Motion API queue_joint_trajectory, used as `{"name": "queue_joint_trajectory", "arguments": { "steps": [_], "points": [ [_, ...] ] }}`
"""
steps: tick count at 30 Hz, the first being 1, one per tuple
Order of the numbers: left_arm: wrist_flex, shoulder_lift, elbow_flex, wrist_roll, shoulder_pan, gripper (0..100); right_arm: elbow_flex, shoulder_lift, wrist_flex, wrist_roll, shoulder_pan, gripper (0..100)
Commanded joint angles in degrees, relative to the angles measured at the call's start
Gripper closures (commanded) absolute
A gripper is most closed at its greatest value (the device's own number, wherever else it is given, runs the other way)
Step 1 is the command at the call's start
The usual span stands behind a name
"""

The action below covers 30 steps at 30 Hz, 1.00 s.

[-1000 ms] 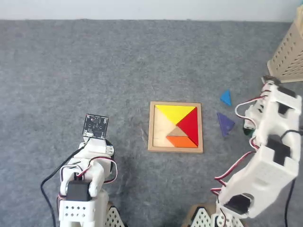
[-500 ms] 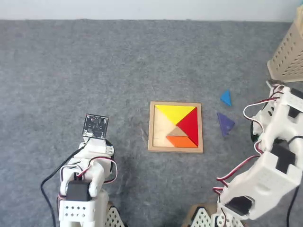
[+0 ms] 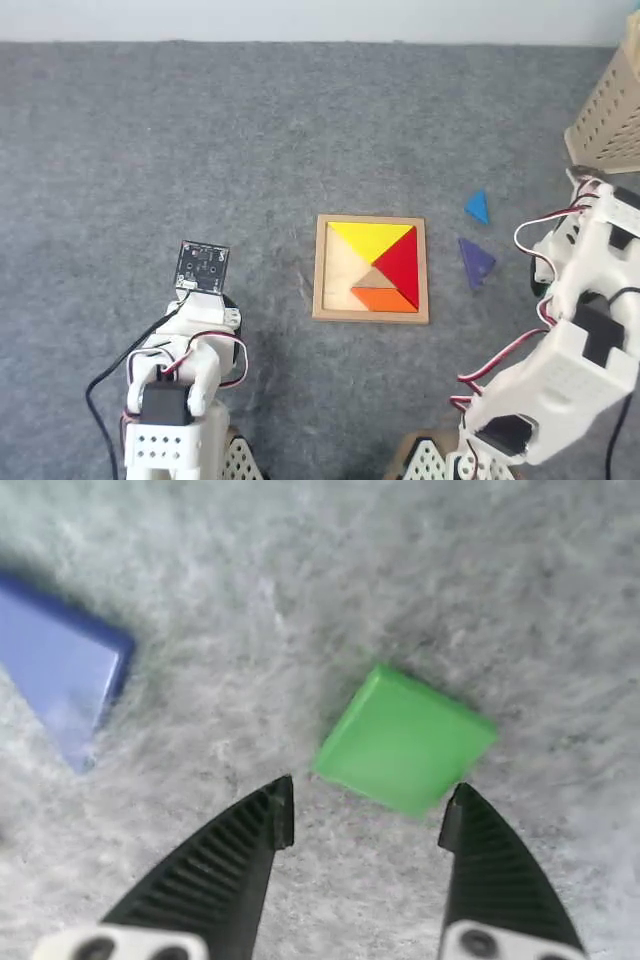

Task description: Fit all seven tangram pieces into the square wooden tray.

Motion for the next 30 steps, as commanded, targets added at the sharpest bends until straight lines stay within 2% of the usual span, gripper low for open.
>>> {"name": "queue_joint_trajectory", "arguments": {
  "steps": [1, 17, 23, 30],
  "points": [
    [0.26, -0.18, -0.31, 0.53, -0.26, 99, -1.76, -4.79, -0.92, -2.73, 1.36, 77.5],
    [0.26, -0.18, -0.31, 0.53, -0.35, 99, 1.76, 3.56, -6.81, -3.16, 0.92, 78.0],
    [0.26, -0.18, -0.31, 0.53, -0.26, 99, 1.85, 3.74, -6.81, -2.99, 0.84, 91.3],
    [0.26, -0.18, -0.31, 0.53, -0.26, 99, 1.85, 3.56, -6.11, -2.55, -2.42, 97.3]
  ]
}}
